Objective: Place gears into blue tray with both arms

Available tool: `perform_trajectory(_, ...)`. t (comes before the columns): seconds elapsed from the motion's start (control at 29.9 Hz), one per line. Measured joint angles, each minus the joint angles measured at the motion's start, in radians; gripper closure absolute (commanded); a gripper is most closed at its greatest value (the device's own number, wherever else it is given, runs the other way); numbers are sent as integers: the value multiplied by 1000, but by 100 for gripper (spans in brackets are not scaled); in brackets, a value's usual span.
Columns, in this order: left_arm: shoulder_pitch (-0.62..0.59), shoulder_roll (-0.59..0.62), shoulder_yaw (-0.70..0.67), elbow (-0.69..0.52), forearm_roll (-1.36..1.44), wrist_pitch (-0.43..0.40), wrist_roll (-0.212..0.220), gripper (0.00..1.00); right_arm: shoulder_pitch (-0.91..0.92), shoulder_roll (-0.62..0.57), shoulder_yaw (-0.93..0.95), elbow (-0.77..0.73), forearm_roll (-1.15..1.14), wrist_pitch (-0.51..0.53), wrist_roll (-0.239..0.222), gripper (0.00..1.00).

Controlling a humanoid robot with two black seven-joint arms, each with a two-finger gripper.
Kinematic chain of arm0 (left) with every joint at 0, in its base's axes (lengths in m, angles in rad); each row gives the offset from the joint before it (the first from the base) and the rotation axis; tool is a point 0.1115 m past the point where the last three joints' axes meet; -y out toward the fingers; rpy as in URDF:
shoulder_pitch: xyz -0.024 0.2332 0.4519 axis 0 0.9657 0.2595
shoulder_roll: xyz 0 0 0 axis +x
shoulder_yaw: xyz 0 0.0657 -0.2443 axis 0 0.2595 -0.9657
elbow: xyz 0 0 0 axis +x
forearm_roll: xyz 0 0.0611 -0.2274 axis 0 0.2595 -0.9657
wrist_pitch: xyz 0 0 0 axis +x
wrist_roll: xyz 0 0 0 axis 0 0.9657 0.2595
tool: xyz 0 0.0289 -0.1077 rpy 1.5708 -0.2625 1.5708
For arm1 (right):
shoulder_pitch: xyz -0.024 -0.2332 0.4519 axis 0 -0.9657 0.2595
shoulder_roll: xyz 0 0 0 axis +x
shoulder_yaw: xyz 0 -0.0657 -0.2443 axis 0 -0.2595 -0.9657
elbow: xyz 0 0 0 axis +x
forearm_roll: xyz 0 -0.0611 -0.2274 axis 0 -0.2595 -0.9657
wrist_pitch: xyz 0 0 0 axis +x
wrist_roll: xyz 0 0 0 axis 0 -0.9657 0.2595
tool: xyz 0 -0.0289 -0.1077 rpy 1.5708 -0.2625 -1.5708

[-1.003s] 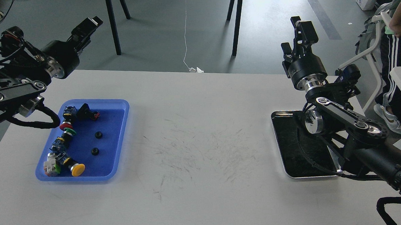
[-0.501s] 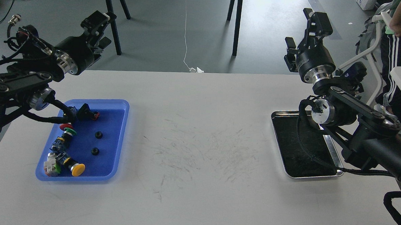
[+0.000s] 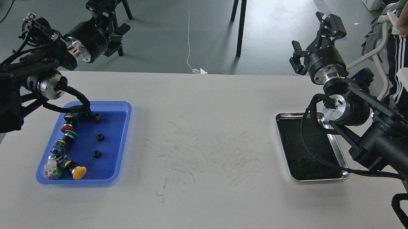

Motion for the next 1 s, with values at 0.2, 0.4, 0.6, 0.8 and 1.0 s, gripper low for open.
perform_trajectory(0.2, -8, 2, -66, 25, -33, -120, 0, 2, -5, -17, 5, -3, 3, 47, -33, 1)
perform_trajectory(0.4, -5, -9, -74, 75, -57, -146, 0, 2, -5, -18, 21, -14, 9, 68, -42, 1)
perform_trajectory(0.6, 10, -71, -83, 99, -83, -150, 3, 2, -4, -16, 47, -19, 14, 77, -55, 1)
perform_trajectory(0.8, 45, -134, -149, 134, -128, -172, 8, 2, 4, -9, 51, -34, 76, 105, -62, 1)
perform_trajectory(1.0, 56, -215, -168, 228, -140, -160, 112, 1, 3, -11, 60, -36, 82, 114, -58, 1)
